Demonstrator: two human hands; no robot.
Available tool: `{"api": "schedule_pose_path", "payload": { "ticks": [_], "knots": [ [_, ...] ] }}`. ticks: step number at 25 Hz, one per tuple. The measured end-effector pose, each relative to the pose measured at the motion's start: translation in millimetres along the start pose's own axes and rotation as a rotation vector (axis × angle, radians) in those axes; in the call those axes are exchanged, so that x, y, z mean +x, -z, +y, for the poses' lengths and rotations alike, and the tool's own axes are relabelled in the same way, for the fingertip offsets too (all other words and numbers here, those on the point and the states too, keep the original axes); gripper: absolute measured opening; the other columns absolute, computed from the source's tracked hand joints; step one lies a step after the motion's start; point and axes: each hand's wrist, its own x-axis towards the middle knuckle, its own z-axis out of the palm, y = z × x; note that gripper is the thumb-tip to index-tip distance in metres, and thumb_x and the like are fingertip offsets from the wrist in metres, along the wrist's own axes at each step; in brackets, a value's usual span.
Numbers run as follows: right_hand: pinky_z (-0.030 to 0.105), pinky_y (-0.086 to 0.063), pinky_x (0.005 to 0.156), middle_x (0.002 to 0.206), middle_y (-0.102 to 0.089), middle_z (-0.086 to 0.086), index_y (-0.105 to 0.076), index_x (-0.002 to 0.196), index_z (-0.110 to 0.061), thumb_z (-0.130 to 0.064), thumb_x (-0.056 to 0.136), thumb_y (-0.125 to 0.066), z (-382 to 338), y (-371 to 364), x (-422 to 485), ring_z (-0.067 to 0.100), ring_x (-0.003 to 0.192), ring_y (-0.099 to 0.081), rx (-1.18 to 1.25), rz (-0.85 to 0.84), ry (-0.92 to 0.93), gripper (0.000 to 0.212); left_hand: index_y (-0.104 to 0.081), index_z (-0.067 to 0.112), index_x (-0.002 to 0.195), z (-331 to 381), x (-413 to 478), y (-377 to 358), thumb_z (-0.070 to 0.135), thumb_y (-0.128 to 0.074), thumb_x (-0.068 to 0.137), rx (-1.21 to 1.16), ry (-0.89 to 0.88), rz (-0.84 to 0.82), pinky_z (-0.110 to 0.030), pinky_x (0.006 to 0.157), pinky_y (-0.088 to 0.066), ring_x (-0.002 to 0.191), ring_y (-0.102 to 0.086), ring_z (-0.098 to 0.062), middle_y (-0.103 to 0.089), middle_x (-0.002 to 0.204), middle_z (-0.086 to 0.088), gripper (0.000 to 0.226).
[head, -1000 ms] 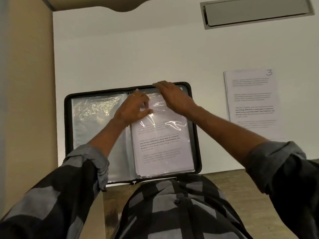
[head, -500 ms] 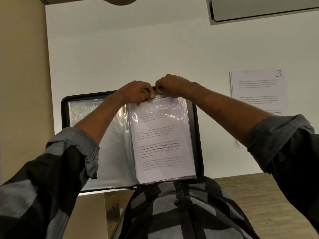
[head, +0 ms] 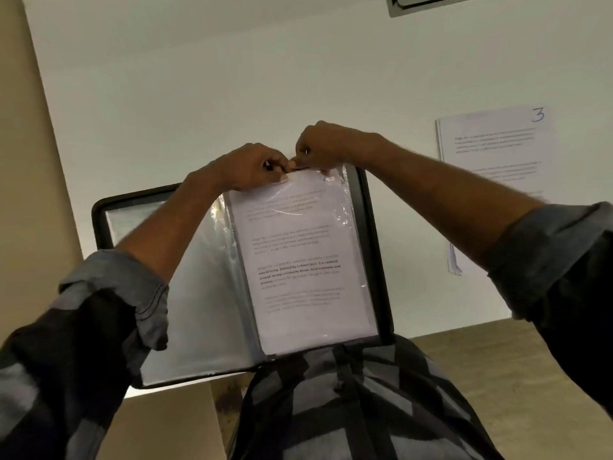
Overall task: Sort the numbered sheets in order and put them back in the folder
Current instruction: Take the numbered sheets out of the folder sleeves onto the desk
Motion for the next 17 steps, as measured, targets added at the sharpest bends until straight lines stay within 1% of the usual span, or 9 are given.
{"api": "schedule_pose_path", "payload": {
  "ticks": [3,5,6,8,10,12,13,15,17],
  "knots": [
    [0.031,-0.043,0.072,0.092,-0.067,-0.002,-0.072,0.106,-0.019,-0.058,0.084,-0.074,16,9,4,0.018,0.085,-0.060,0.011,0.149,0.006,0.044,-0.072,0.016,0.117,-8,4,20,0.034,-0.064,0.100,-0.022,-0.001,0.192,-0.040,0.091,-0.049,0.100,-0.060,-0.019,-0.067,0.109,-0.001,0.026],
    [0.029,-0.037,0.073,0.095,-0.060,-0.007,-0.070,0.110,-0.021,-0.061,0.073,-0.081,28,12,11,0.016,0.088,-0.053,0.052,0.315,-0.036,0.055,-0.073,0.019,0.111,-15,11,29,0.039,-0.060,0.097,0.012,0.003,0.390,-0.046,0.096,-0.044,0.102,-0.058,-0.023,-0.064,0.106,-0.002,0.028],
    [0.029,-0.037,0.073,0.094,-0.062,-0.006,-0.069,0.108,-0.019,-0.061,0.070,-0.084,34,13,15,0.015,0.087,-0.053,0.114,0.383,-0.066,0.058,-0.073,0.020,0.109,-18,16,32,0.041,-0.059,0.098,0.033,0.010,0.498,-0.043,0.098,-0.039,0.107,-0.056,-0.025,-0.063,0.109,-0.003,0.028],
    [0.031,-0.043,0.072,0.096,-0.073,0.007,-0.070,0.098,-0.006,-0.062,0.063,-0.086,47,14,22,0.017,0.082,-0.059,0.398,0.408,-0.089,0.068,-0.073,0.023,0.110,-23,22,40,0.044,-0.059,0.099,0.017,0.036,0.679,-0.034,0.099,-0.032,0.119,-0.051,-0.021,-0.061,0.120,-0.002,0.028],
    [0.038,-0.053,0.078,0.101,-0.075,0.017,-0.070,0.095,0.001,-0.058,0.058,-0.087,54,12,23,0.021,0.083,-0.068,0.704,0.357,-0.052,0.072,-0.070,0.024,0.117,-27,26,45,0.045,-0.061,0.099,-0.067,0.032,0.803,-0.026,0.105,-0.033,0.128,-0.048,-0.017,-0.057,0.131,-0.001,0.030],
    [0.042,-0.057,0.084,0.104,-0.073,0.023,-0.068,0.095,0.004,-0.047,0.067,-0.088,56,13,20,0.026,0.089,-0.072,0.834,0.377,-0.002,0.061,-0.057,0.018,0.137,-31,24,39,0.039,-0.067,0.097,-0.285,0.042,0.873,-0.022,0.111,-0.035,0.133,-0.047,-0.017,-0.050,0.140,-0.002,0.047],
    [0.045,-0.061,0.085,0.105,-0.072,0.026,-0.068,0.097,0.004,-0.038,0.074,-0.087,56,15,19,0.030,0.093,-0.074,0.898,0.399,0.023,0.052,-0.045,0.015,0.148,-31,21,34,0.038,-0.070,0.095,-0.464,0.097,0.873,-0.022,0.112,-0.038,0.135,-0.046,-0.017,-0.046,0.146,-0.004,0.063],
    [0.047,-0.063,0.083,0.107,-0.072,0.026,-0.068,0.103,0.003,-0.023,0.084,-0.084,52,22,18,0.033,0.098,-0.074,1.029,0.460,0.055,0.036,-0.025,0.013,0.158,-33,13,21,0.039,-0.075,0.091,-0.750,0.236,0.837,-0.022,0.111,-0.043,0.138,-0.046,-0.016,-0.040,0.155,-0.006,0.088],
    [0.049,-0.063,0.081,0.107,-0.073,0.024,-0.067,0.107,0.004,-0.019,0.086,-0.082,48,30,17,0.033,0.098,-0.075,1.112,0.513,0.075,0.035,-0.026,0.011,0.159,-37,1,6,0.043,-0.079,0.087,-0.906,0.289,0.832,-0.030,0.114,-0.044,0.141,-0.047,-0.017,-0.042,0.158,-0.006,0.095]
  ]
}}
